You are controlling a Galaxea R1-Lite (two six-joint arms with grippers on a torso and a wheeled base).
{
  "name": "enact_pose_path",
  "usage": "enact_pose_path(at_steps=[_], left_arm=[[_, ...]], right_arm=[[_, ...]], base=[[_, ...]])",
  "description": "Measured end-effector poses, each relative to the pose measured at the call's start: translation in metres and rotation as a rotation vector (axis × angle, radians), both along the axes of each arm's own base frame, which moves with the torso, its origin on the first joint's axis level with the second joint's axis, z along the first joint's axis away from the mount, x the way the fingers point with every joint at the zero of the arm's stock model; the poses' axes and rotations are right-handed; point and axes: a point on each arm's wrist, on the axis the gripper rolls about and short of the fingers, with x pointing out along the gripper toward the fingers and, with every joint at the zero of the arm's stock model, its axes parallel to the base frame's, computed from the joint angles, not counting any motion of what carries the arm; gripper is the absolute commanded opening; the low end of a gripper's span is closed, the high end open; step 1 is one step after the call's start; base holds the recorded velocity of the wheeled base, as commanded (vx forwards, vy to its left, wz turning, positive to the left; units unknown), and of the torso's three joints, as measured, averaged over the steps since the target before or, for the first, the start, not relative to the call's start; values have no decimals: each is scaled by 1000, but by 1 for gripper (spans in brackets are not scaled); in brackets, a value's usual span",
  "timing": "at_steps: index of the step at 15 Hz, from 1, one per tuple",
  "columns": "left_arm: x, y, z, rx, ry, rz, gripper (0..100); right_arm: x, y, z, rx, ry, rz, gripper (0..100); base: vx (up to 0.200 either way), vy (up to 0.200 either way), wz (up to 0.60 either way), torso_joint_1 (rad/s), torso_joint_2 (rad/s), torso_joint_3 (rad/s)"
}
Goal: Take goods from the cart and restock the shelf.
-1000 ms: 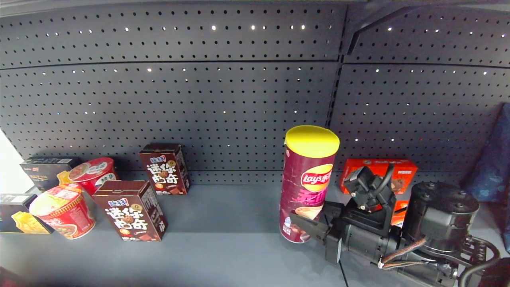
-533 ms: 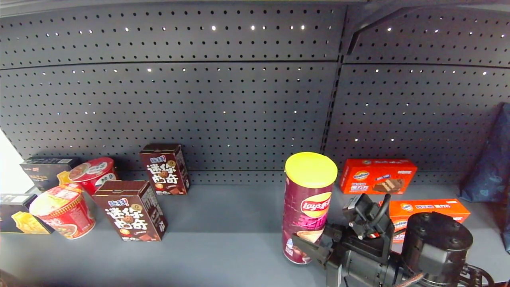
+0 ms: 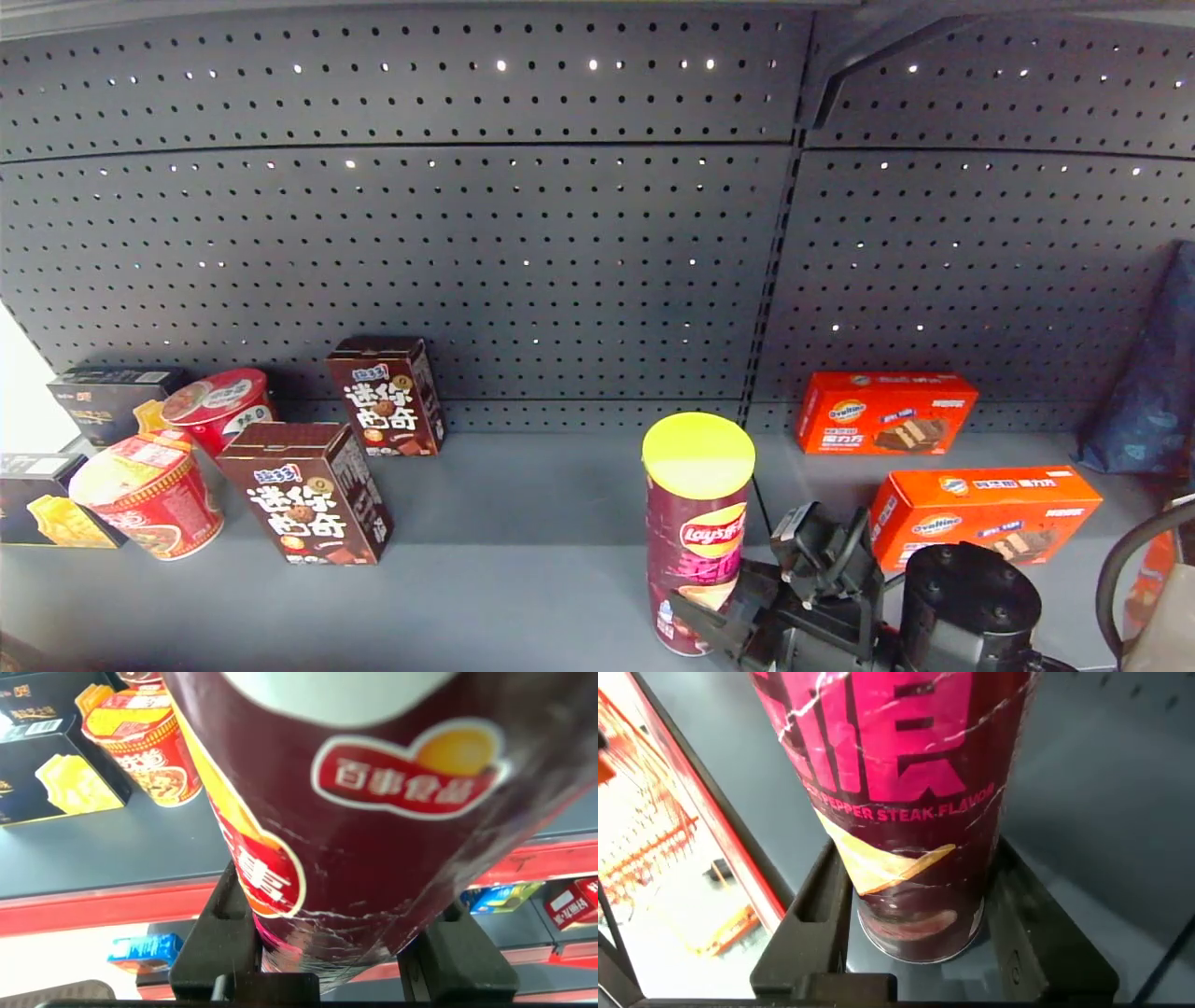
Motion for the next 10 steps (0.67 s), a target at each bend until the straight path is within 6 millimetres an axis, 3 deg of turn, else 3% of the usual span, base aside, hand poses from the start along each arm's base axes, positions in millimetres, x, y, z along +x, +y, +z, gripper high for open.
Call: enact_pose_path(at_steps=[2, 3, 10], left_arm=[[0, 0, -1, 0, 2, 0, 0], [0, 0, -2, 0, 4, 0, 0], [-1, 0, -4, -1, -1, -3, 0]], right_arm=[[1, 1, -4, -8, 8, 1, 0], [1, 1, -5, -11, 10, 2, 100], [-9, -10, -4, -32, 29, 5, 100]], base=[[0, 0, 0, 0, 0, 0], [0, 0, 0, 0, 0, 0], [0, 0, 0, 0, 0, 0]])
